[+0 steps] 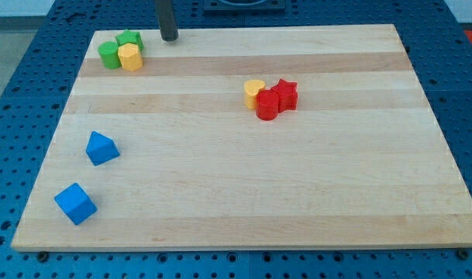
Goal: Slide the yellow hexagon to the right and slightly down
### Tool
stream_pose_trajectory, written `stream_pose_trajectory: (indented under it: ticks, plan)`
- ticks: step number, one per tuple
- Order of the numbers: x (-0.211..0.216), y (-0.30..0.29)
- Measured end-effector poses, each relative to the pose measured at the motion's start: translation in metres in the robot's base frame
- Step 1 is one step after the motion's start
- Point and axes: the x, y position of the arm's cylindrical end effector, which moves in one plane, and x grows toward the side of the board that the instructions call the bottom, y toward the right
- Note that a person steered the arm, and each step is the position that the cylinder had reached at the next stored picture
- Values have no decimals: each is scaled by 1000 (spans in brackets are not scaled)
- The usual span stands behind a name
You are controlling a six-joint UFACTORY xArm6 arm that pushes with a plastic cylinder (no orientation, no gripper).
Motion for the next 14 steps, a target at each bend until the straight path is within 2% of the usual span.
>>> stream_pose_trajectory:
  ticks: [4,6,7,10,11,14]
  plan:
    - [-5,-33]
    - [-5,-134]
    - [10,-150]
    - [71,-93]
    - [71,-84]
    - [72,-6]
